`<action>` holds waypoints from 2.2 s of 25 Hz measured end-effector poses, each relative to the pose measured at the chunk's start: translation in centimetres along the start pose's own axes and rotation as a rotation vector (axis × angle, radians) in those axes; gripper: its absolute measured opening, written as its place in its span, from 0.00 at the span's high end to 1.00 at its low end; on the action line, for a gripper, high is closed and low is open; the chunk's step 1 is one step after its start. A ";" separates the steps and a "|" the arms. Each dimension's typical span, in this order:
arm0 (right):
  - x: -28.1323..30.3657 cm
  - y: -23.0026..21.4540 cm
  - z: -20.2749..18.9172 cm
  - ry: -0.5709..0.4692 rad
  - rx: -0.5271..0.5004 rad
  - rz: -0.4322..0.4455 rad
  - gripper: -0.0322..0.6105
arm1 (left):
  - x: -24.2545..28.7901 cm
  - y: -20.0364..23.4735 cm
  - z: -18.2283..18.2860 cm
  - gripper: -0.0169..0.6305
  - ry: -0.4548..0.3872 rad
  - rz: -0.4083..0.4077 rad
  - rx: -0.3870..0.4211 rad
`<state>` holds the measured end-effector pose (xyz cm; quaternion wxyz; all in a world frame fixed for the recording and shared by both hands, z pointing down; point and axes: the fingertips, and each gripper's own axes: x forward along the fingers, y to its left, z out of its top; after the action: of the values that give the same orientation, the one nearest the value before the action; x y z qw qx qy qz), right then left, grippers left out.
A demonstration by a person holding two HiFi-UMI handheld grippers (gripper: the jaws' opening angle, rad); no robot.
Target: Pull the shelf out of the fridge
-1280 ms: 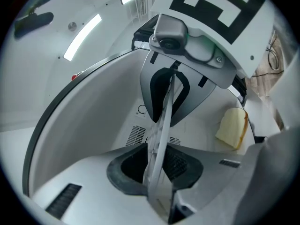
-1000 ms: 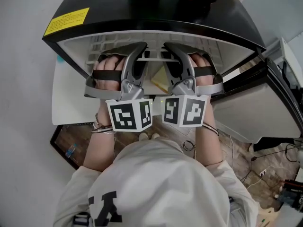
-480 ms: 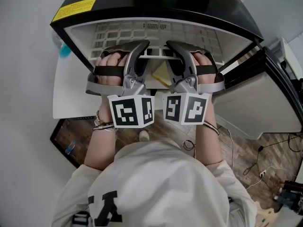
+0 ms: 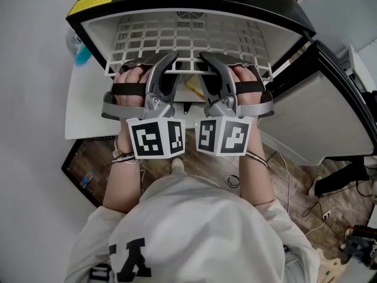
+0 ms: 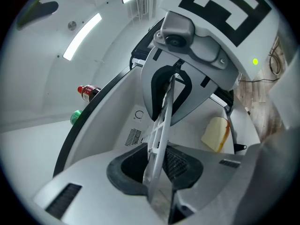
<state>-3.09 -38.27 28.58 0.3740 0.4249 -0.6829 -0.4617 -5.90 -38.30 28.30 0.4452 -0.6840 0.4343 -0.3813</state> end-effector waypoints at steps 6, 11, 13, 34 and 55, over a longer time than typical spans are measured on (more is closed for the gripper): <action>-1.2 0.4 0.4 -0.003 0.004 0.005 0.83 | -1.2 -0.4 0.3 0.86 0.005 -0.002 -0.002; -1.6 0.5 0.4 -0.009 0.000 0.001 0.83 | -1.5 -0.6 0.4 0.86 0.005 0.001 0.001; -1.7 0.6 0.5 -0.011 0.000 0.004 0.83 | -1.6 -0.6 0.5 0.86 0.009 0.004 0.001; -5.0 1.6 1.5 -0.027 -0.008 0.004 0.83 | -5.0 -1.7 1.4 0.86 0.029 0.032 0.007; -7.9 2.0 1.9 -0.044 -0.014 -0.013 0.83 | -7.6 -2.4 2.7 0.86 0.036 0.080 0.019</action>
<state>-2.47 -29.96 28.98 0.3589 0.4164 -0.6849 -0.4782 -5.37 -29.94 28.64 0.4589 -0.6548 0.4655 -0.3794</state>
